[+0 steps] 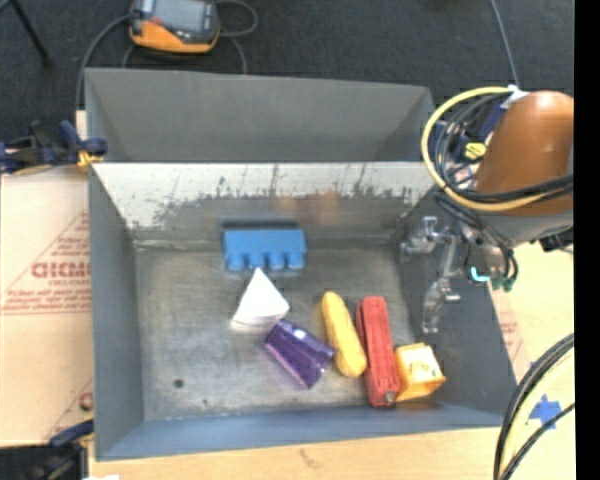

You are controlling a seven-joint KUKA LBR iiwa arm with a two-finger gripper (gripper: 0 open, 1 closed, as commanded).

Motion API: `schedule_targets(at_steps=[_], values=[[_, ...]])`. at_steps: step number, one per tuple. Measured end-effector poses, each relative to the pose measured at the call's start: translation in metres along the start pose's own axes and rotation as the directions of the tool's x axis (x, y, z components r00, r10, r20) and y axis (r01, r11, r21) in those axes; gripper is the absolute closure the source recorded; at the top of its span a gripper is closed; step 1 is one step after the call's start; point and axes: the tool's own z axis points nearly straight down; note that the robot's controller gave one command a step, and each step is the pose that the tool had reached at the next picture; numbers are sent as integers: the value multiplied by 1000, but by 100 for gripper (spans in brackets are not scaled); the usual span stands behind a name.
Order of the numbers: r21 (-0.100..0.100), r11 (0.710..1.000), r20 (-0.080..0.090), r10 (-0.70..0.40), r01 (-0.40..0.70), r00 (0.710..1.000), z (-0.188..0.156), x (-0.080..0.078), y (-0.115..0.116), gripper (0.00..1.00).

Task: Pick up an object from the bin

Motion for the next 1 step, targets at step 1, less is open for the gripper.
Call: schedule_targets(at_steps=[1], values=[[1,1000,7,-3,3,1000,-4,-2,0,0]])
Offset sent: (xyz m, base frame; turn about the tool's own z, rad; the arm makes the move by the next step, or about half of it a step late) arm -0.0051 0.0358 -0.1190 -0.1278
